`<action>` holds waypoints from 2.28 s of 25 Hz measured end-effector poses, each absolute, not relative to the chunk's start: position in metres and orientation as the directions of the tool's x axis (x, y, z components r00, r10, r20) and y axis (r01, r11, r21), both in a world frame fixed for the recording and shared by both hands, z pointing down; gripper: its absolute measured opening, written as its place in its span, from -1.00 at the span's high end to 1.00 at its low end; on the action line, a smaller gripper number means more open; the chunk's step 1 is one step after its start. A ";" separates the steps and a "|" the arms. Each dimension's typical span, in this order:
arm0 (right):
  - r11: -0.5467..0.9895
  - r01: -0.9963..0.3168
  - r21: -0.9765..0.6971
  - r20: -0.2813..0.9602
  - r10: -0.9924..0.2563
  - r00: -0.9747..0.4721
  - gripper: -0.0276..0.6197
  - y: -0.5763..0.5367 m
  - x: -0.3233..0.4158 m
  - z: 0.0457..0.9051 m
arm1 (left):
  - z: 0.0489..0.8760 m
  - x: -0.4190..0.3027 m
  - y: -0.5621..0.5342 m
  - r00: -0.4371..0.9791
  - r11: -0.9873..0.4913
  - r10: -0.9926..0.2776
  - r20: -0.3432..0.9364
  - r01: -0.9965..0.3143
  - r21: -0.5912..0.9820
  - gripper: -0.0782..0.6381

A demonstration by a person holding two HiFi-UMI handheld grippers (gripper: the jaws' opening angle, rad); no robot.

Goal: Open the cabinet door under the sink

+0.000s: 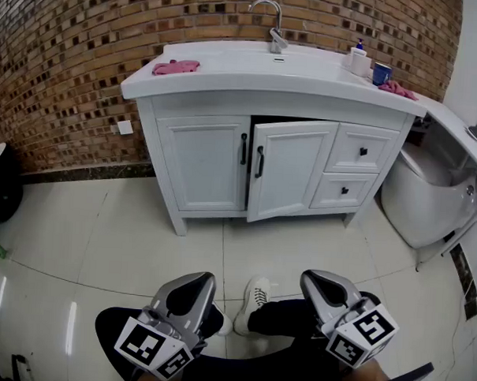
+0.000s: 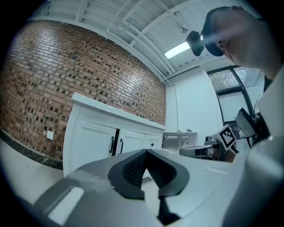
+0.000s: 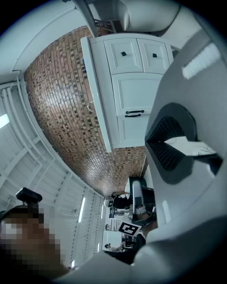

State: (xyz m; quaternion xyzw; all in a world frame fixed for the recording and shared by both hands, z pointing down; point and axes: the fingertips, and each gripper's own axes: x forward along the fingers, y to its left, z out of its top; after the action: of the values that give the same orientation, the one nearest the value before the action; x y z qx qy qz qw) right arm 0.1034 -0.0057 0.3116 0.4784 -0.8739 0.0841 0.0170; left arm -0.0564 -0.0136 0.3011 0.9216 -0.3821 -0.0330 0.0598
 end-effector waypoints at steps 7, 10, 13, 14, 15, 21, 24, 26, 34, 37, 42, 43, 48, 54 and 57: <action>0.526 -0.844 -0.105 0.106 -0.838 -0.536 0.89 -0.013 0.102 0.308 | 0.302 -0.058 -0.019 0.703 -0.697 -0.712 -0.008 -0.704 0.134 0.77; 0.523 -0.847 -0.099 0.108 -0.840 -0.531 0.89 -0.019 0.102 0.310 | 0.303 -0.059 -0.024 0.700 -0.694 -0.714 -0.009 -0.707 0.134 0.77; 0.524 -0.847 -0.094 0.106 -0.840 -0.531 0.89 -0.026 0.101 0.310 | 0.302 -0.060 -0.030 0.699 -0.694 -0.715 -0.016 -0.707 0.136 0.77; 0.524 -0.846 -0.092 0.106 -0.840 -0.532 0.89 -0.029 0.100 0.310 | 0.302 -0.060 -0.032 0.698 -0.693 -0.716 -0.016 -0.708 0.135 0.77; 0.525 -0.846 -0.090 0.106 -0.840 -0.533 0.89 -0.031 0.100 0.311 | 0.302 -0.060 -0.035 0.697 -0.693 -0.717 -0.016 -0.709 0.132 0.77; 0.530 -0.846 -0.059 0.109 -0.839 -0.533 0.89 -0.059 0.096 0.315 | 0.305 -0.056 -0.057 0.693 -0.689 -0.721 -0.012 -0.715 0.118 0.77; 0.525 -0.851 -0.034 0.098 -0.845 -0.525 0.89 -0.076 0.095 0.313 | 0.306 -0.056 -0.075 0.679 -0.676 -0.734 -0.015 -0.728 0.114 0.77; 0.519 -0.854 -0.029 0.088 -0.850 -0.519 0.89 -0.091 0.096 0.311 | 0.308 -0.056 -0.088 0.674 -0.672 -0.738 -0.007 -0.734 0.101 0.77; 0.513 -0.858 -0.039 0.099 -0.852 -0.514 0.89 -0.143 0.100 0.314 | 0.308 -0.047 -0.139 0.676 -0.673 -0.737 0.004 -0.735 0.078 0.77; 0.507 -0.860 -0.051 0.099 -0.855 -0.510 0.89 -0.161 0.102 0.312 | 0.308 -0.042 -0.161 0.678 -0.675 -0.735 0.013 -0.734 0.070 0.76; 0.504 -0.861 -0.061 0.118 -0.853 -0.508 0.89 -0.186 0.106 0.314 | 0.310 -0.034 -0.195 0.681 -0.678 -0.732 0.019 -0.731 0.081 0.76; 0.502 -0.863 -0.061 0.120 -0.854 -0.506 0.89 -0.191 0.107 0.315 | 0.310 -0.032 -0.202 0.682 -0.679 -0.731 0.019 -0.729 0.085 0.76; 0.494 -0.869 -0.038 0.141 -0.858 -0.494 0.89 -0.216 0.110 0.324 | 0.318 -0.023 -0.241 0.692 -0.687 -0.722 0.026 -0.720 0.098 0.76; 0.481 -0.875 -0.049 0.152 -0.863 -0.483 0.89 -0.243 0.114 0.332 | 0.320 -0.007 -0.289 0.693 -0.690 -0.720 0.049 -0.721 0.054 0.75; 0.477 -0.878 -0.039 0.159 -0.864 -0.477 0.89 -0.253 0.116 0.336 | 0.318 -0.002 -0.311 0.691 -0.690 -0.721 0.046 -0.723 0.044 0.68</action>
State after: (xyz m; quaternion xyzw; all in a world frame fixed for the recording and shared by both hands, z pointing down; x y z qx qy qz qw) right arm 0.1163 -0.2530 0.3355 0.5080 -0.8574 0.0574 0.0586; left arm -0.0022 -0.3114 0.3181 0.9191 -0.3928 0.0127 0.0293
